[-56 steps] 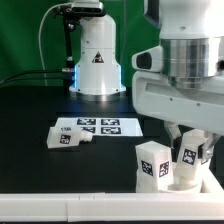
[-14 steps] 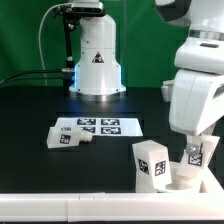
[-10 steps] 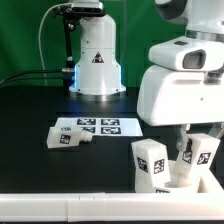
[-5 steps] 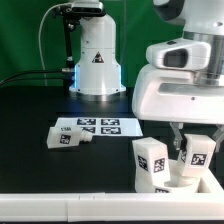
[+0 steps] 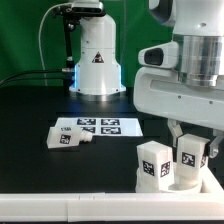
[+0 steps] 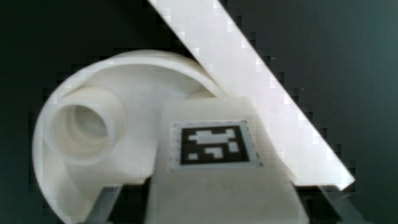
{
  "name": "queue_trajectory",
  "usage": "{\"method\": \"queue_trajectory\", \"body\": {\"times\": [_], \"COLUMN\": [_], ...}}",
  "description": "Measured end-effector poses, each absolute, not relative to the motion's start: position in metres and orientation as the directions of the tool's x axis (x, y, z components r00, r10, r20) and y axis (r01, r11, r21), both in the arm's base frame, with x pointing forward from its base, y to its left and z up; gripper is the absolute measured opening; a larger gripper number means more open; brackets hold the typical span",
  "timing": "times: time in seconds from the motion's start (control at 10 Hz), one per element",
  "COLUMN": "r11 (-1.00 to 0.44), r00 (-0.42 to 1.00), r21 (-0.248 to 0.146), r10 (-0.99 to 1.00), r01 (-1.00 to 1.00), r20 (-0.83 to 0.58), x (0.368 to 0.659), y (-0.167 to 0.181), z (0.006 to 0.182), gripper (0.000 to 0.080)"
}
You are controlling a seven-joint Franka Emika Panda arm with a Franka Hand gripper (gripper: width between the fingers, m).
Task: Assemble stool
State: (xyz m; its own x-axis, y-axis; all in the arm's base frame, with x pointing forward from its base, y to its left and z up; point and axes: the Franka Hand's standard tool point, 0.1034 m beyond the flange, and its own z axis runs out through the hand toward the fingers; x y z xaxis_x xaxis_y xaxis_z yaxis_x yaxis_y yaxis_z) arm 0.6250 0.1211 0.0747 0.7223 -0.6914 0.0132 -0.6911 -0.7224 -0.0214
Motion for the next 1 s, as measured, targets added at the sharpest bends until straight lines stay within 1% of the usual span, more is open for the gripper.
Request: {"method": "queue_trajectory", "body": {"times": [0.1, 0.2, 0.3, 0.4, 0.5, 0.7, 0.8, 0.9, 1.0], "r11": [-0.657, -0.474, -0.279, -0.167, -0.134, -0.007, 0.021, 0.142, 0.369], "r00": [0.657, 0.475, 0.281, 0.171, 0.138, 0.013, -0.014, -0.133, -0.354], "r21": [-0.030, -0.063, -0.104, -0.122, -0.120, -0.117, -0.115, -0.112, -0.117], "r10": [-0.754, -0.880, -0.960, -0.985, -0.990, -0.999, -0.998, -0.988, -0.926], "r01": [-0.753, -0.878, -0.955, -0.978, -0.984, -0.993, -0.993, -0.984, -0.922], "r20": [0.009, -0.001, -0.005, -0.022, -0.028, -0.050, -0.054, -0.080, -0.134], "x": [0.6254, 0.6259, 0.6260, 0.6250, 0.6251, 0.6251, 0.6251, 0.6256, 0.6272], "y": [0.1212, 0.1196, 0.1188, 0.1176, 0.1179, 0.1177, 0.1178, 0.1180, 0.1179], "z": [0.0748, 0.0742, 0.0737, 0.0735, 0.0737, 0.0736, 0.0735, 0.0736, 0.0732], "gripper": [0.0335, 0.0335, 0.0335, 0.0335, 0.0335, 0.0335, 0.0335, 0.0335, 0.0335]}}
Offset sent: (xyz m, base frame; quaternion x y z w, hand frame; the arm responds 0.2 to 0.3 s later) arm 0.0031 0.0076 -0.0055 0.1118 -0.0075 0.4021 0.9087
